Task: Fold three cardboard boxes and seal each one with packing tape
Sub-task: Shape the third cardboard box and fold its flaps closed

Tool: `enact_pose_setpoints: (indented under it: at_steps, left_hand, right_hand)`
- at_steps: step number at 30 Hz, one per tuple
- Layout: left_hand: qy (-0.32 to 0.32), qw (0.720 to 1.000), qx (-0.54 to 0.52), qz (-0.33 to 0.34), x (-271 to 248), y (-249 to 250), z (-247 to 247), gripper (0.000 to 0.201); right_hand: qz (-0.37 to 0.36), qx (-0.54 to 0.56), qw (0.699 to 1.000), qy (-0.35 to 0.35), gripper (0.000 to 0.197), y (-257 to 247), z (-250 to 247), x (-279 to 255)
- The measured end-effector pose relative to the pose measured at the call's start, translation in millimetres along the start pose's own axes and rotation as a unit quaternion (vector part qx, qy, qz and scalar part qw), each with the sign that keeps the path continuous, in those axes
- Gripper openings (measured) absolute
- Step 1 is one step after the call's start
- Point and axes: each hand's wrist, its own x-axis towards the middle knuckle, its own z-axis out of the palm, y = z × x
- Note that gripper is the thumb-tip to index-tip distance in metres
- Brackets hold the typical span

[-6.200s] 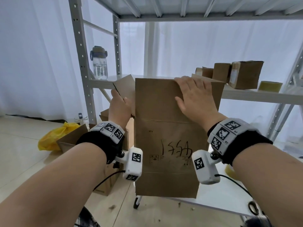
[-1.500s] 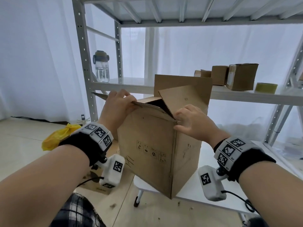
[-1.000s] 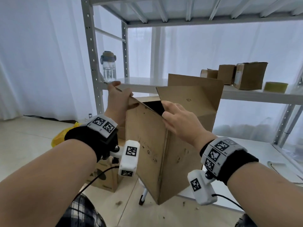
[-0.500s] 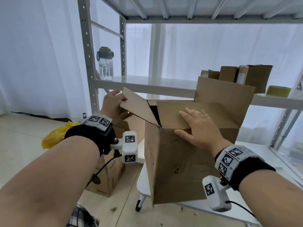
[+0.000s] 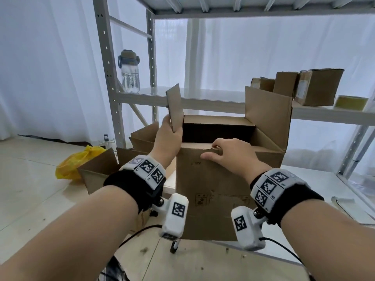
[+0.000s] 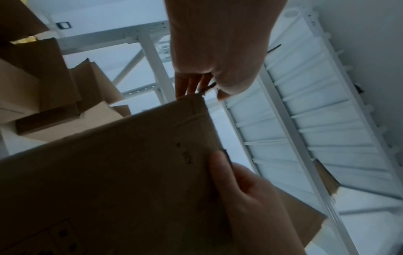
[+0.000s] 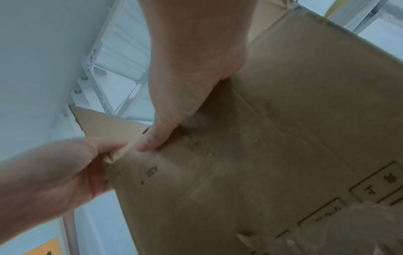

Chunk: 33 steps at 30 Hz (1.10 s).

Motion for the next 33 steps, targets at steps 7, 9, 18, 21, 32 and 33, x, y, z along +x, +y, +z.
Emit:
enact_pose_setpoints:
  at_steps: [7, 9, 18, 21, 32, 33]
  left_hand:
    - [0.003, 0.997, 0.074, 0.005, 5, -7, -19, 0.038]
    - [0.005, 0.997, 0.081, 0.010, 6, -8, -22, 0.040]
    - [-0.051, 0.976, 0.208, 0.043, 3, -4, -24, 0.040]
    - [-0.091, 0.941, 0.315, 0.081, 3, 0, -22, 0.040]
    - [-0.149, 0.904, 0.384, 0.119, -3, 8, -18, 0.041]
    - [-0.169, 0.886, 0.412, 0.129, -3, 9, -16, 0.043]
  right_hand:
    - [-0.004, -0.071, 0.942, 0.328, 0.055, 47, -12, -15]
    - [0.023, -0.081, 0.926, 0.369, 0.080, 62, -17, -19]
    - [0.022, 0.062, 0.901, 0.429, 0.093, 65, -24, -34]
    - [-0.053, 0.066, 0.900, 0.427, 0.091, 57, -32, -35]
    - [0.164, 0.247, 0.948, 0.114, 0.044, 48, -29, -30]
    - [0.154, 0.227, 0.958, 0.088, 0.047, 47, -28, -30]
